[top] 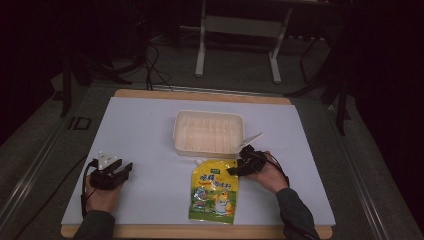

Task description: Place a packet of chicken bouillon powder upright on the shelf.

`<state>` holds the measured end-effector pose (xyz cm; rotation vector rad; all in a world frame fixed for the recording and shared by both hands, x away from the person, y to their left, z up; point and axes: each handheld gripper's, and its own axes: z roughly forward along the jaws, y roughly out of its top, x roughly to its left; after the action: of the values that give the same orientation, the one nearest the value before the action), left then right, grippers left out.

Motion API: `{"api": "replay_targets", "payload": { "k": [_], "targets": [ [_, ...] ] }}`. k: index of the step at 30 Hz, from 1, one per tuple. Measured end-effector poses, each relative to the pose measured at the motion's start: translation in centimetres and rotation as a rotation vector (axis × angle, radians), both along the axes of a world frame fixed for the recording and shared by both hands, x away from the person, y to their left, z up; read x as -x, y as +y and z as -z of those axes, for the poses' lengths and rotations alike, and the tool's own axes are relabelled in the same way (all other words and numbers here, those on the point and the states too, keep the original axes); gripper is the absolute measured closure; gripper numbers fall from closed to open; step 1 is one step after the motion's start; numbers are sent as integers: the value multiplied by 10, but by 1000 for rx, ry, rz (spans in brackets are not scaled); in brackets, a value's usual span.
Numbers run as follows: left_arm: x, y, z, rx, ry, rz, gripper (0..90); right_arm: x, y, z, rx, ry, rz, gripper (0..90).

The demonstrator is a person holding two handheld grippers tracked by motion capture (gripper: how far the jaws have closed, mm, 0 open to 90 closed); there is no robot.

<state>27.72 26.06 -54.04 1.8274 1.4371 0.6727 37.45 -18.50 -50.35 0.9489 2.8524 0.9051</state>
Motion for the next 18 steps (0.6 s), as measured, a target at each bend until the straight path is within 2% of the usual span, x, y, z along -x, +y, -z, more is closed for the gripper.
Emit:
{"api": "replay_targets", "payload": {
  "k": [2,10,16,18],
  "targets": [
    [0,0,0,0,1,0,553,-2,1,2,3,14,4,542],
    [0,0,0,-2,1,0,552,-6,6,9,-36,79,-32,591],
    [0,0,0,0,0,-1,552,-6,12,8,-26,102,-43,608],
    [0,0,0,-1,0,0,553,-8,14,9,-16,130,-47,604]
  ]
}}
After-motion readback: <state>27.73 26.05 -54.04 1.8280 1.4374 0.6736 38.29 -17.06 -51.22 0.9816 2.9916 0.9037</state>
